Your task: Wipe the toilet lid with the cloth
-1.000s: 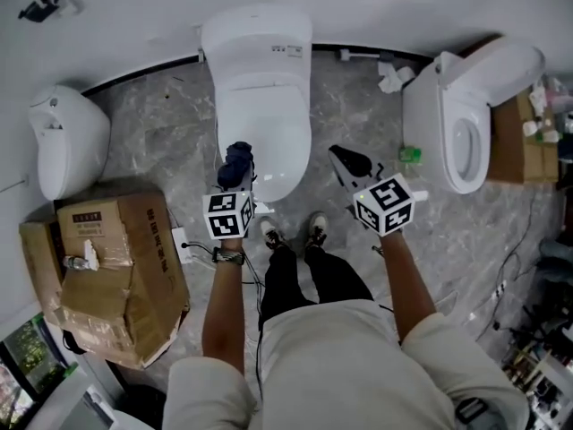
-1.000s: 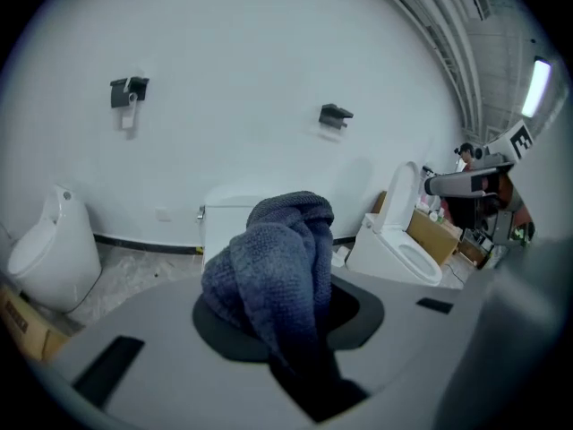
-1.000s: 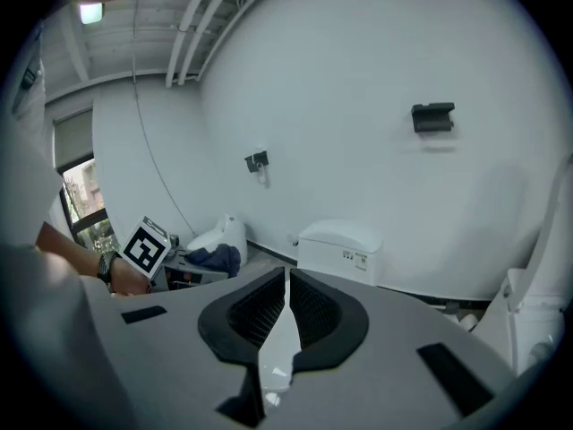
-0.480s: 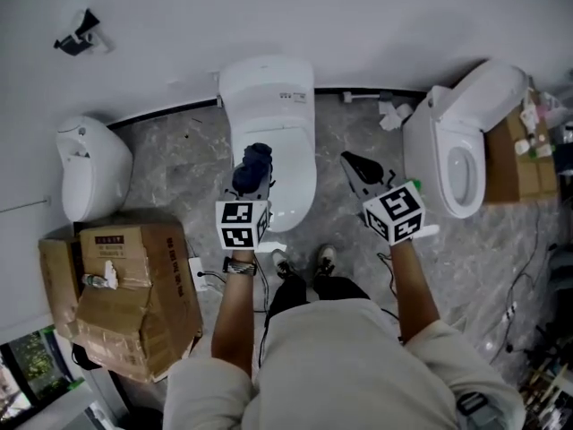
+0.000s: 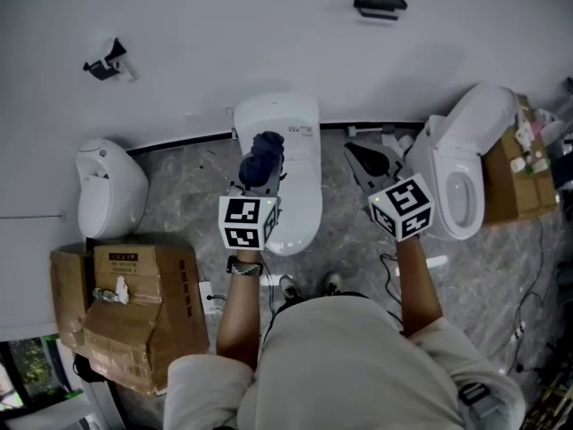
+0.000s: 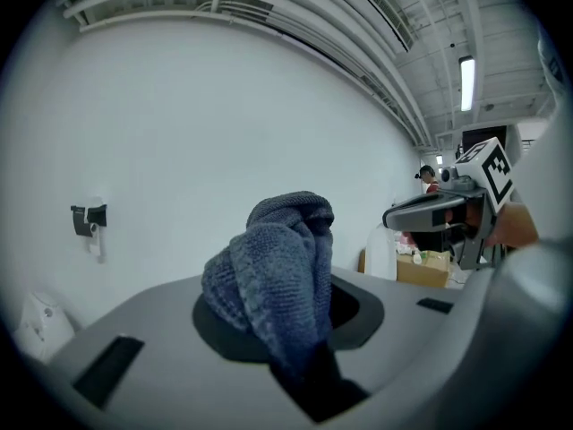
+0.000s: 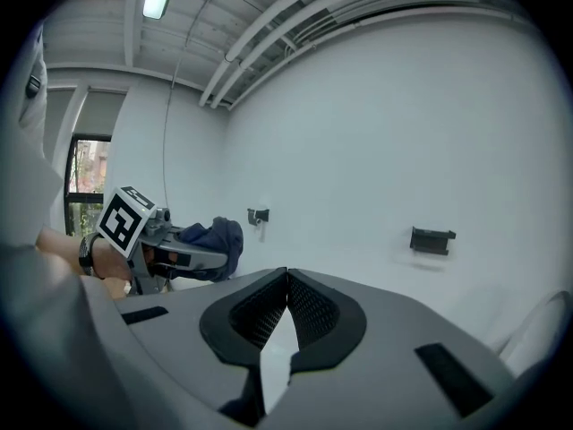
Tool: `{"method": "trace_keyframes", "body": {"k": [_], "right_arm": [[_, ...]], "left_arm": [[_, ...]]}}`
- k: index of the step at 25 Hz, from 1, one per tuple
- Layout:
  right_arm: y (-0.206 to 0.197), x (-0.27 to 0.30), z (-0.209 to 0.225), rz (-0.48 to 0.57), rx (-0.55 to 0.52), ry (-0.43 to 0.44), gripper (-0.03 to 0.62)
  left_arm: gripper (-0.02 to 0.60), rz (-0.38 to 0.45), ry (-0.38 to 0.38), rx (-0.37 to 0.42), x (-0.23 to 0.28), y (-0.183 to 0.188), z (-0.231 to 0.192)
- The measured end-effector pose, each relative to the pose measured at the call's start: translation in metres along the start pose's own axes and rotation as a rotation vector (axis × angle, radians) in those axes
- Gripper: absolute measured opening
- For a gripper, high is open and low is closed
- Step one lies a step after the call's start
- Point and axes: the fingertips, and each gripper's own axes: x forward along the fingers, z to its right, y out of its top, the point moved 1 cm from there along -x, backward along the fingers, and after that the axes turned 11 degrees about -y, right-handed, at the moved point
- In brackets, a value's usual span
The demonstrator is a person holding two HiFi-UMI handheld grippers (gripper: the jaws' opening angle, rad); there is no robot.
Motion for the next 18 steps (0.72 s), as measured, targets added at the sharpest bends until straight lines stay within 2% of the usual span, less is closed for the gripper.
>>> {"method": "trace_keyframes", "body": {"k": [7,12,18], "right_arm": [[0.068,-0.028,0.003,0.105,-0.059,-0.038,0.028],[0.114,-0.052,-0.004,0.198,-0.068,-0.043,0.028],[0.142,-0.066,-0.02,0.247,-0.113,-0.038,0.028]], "left_arm": [[0.104,0.076,0.007,0.128,-0.027,0.07,0.01],[0.104,0.161,0.017,0.199,-0.048,0.116,0.025],[0.104,0.209,0.009,0.266,-0.07,0.144,0.045]]}}
